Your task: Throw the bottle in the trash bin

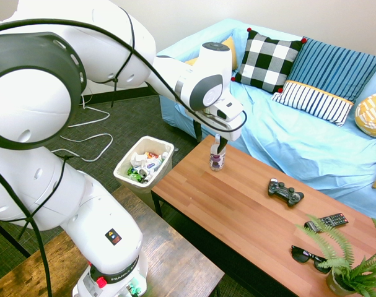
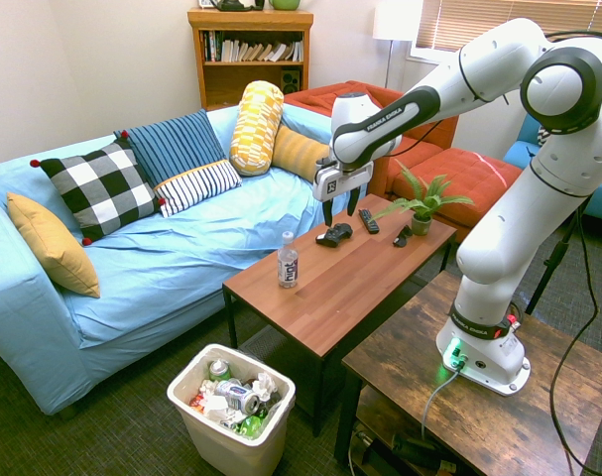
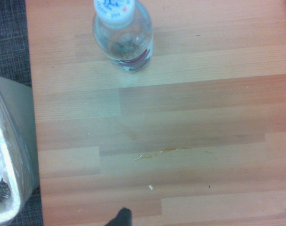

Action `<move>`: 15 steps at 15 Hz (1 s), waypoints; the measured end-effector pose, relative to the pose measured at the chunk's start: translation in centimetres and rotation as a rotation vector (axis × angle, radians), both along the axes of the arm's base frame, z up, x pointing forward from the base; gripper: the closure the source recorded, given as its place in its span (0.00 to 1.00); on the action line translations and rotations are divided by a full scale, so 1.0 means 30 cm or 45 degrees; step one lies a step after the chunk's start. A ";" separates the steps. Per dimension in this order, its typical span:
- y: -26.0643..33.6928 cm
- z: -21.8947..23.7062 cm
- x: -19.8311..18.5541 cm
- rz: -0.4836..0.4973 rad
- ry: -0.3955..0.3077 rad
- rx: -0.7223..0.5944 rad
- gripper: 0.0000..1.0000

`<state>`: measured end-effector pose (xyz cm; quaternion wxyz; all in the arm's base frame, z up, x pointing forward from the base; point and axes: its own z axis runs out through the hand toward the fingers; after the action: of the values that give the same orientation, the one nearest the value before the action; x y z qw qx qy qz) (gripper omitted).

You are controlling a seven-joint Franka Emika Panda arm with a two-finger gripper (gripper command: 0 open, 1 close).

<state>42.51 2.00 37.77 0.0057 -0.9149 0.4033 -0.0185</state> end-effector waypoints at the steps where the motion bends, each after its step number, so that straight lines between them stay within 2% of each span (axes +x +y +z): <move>1: 0.000 -0.001 0.002 0.000 0.001 0.000 0.00; 4: 0.018 -0.010 0.035 0.009 -0.017 0.000 0.00; 9: 0.113 -0.027 0.209 -0.057 -0.099 -0.014 0.00; 15: 0.222 -0.182 0.390 -0.126 -0.076 -0.040 0.00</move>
<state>54.20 8.66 32.31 0.0025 -0.8928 0.4474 -0.0523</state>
